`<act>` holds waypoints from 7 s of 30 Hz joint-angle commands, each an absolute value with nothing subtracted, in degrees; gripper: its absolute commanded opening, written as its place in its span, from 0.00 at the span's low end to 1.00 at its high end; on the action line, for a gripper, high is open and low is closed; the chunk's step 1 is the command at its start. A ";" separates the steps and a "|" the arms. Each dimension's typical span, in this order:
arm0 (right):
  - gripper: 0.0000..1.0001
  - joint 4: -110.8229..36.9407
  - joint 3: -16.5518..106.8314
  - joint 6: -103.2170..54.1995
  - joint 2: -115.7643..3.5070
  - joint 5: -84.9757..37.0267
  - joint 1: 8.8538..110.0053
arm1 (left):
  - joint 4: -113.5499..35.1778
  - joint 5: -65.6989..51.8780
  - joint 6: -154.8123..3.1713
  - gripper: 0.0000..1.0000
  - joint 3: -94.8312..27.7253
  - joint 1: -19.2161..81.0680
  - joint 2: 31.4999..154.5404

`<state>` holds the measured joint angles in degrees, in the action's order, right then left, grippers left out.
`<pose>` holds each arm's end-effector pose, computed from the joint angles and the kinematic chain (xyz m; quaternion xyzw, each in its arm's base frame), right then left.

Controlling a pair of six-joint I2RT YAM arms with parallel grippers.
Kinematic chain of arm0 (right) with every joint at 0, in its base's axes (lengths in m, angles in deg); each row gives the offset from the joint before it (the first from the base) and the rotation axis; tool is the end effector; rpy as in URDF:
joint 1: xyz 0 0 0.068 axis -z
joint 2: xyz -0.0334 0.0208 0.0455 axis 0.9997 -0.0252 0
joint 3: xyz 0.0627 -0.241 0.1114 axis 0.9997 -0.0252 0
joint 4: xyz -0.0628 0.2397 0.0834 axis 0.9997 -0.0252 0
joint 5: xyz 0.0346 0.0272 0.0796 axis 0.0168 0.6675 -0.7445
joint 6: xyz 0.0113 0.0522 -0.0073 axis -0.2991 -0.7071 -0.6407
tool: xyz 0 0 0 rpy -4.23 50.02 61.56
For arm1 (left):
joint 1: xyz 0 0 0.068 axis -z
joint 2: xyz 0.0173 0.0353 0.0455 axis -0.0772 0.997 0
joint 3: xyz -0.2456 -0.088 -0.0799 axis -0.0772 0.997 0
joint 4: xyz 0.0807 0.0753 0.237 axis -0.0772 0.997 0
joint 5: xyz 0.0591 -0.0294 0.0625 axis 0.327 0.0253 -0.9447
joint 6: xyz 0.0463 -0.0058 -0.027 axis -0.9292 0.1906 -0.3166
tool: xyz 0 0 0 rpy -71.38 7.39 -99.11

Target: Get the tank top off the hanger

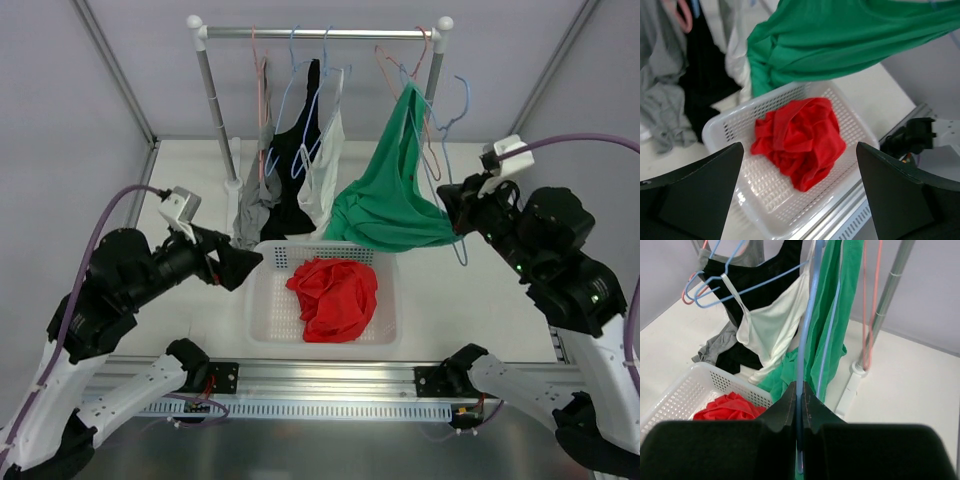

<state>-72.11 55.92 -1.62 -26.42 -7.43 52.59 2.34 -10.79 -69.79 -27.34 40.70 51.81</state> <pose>0.1088 0.0723 0.5082 -0.2622 0.6614 0.0666 0.6995 0.0684 -0.0535 0.4272 0.1468 0.7382 -0.3237 0.5734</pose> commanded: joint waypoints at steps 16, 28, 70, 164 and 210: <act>0.00 -93.56 60.03 -7.32 -7.84 2.49 52.96 | -9.83 5.67 -80.36 0.99 -76.22 60.13 104.07; 0.00 -104.63 65.65 -12.50 -3.35 -10.61 52.96 | -21.59 -0.23 -82.13 0.99 -97.88 64.63 128.79; 0.00 -120.54 79.54 -6.09 -1.06 -19.94 52.96 | -35.15 -20.54 -65.60 0.00 -102.45 60.50 137.06; 0.00 -78.79 89.72 -19.55 -61.59 -8.08 58.67 | -10.10 -47.96 -62.09 0.99 -21.24 67.53 66.04; 0.94 -84.59 66.65 -11.37 -31.42 -9.89 69.66 | -31.02 -2.55 -76.32 0.99 -41.42 67.62 104.50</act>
